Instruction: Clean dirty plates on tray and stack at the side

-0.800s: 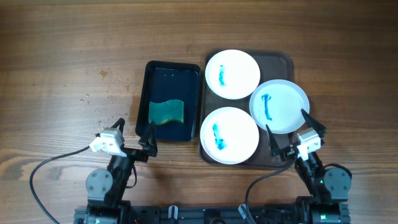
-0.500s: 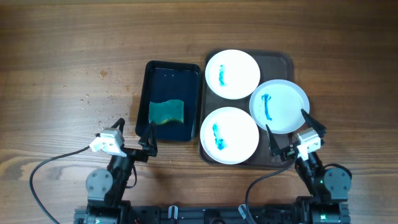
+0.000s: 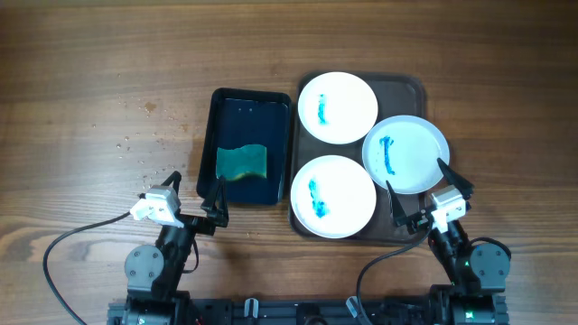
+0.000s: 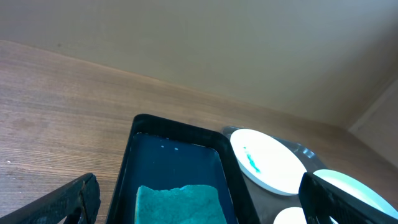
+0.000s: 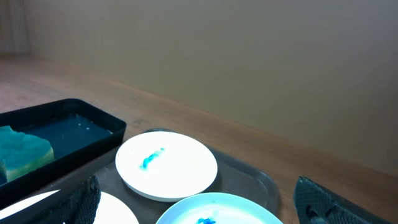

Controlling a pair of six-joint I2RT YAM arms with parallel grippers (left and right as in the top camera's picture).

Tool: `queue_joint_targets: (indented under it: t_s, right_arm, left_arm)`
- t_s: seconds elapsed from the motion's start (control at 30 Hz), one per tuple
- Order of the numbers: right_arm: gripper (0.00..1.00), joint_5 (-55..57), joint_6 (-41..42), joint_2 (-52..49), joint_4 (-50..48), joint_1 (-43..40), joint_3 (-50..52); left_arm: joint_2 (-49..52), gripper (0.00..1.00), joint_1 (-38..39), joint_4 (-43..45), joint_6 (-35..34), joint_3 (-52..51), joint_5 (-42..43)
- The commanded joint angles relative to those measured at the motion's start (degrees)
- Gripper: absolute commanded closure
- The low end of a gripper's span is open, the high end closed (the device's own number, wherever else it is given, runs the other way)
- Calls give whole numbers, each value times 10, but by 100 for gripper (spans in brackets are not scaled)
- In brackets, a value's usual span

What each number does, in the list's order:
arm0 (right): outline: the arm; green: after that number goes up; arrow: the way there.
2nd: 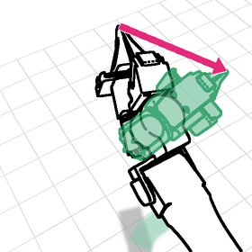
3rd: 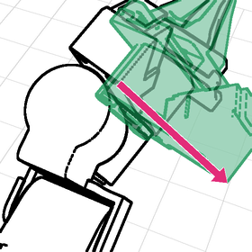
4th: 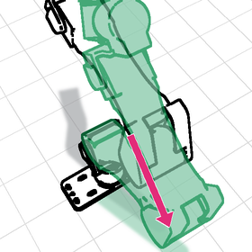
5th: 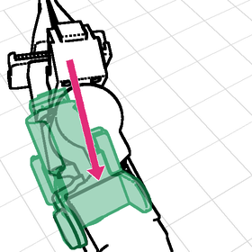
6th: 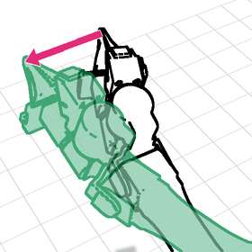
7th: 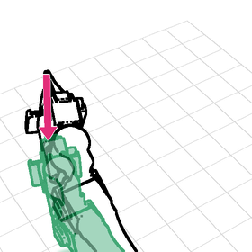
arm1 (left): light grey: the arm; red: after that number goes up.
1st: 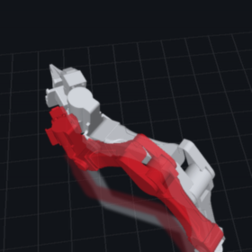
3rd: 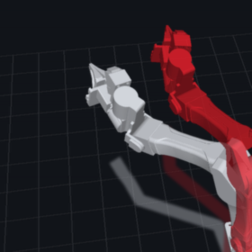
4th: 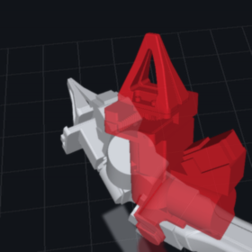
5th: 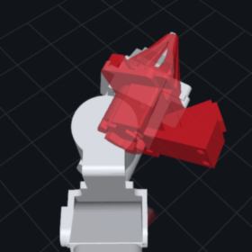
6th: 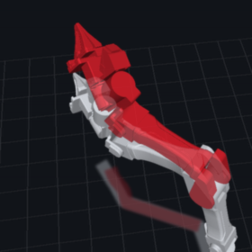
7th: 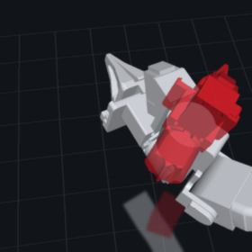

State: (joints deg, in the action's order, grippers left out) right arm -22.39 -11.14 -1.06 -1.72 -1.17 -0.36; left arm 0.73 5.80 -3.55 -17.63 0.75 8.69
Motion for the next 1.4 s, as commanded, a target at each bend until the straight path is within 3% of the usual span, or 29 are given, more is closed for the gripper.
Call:
queue_joint_targets:
  t_s: [0.0,0.43,0.57,0.7,0.83,1.1,1.2,1.37]
  right_arm:
    - [0,5,-24,3,-1,3,1]
    - [0,-6,-28,3,-5,3,1]
    - [0,-86,8,3,-79,3,-13]
    - [0,-86,15,-15,-49,3,-74]
    - [0,-85,8,-93,71,3,-195]
    - [0,-85,6,-423,349,3,-535]
    - [0,-128,85,-487,371,3,-579]
    - [0,-137,216,-543,403,3,-581]
  left_arm:
    - [-5,0,-5,1,9,-4,3]
    - [-5,0,-5,3,7,-4,9]
    - [-5,0,-5,90,7,0,9]
    - [16,0,-5,83,7,61,9]
    - [125,0,-5,-14,7,199,9]
    - [525,0,-5,-357,7,593,63]
    - [627,0,-5,-435,9,681,68]
    - [700,0,-5,-458,5,701,137]
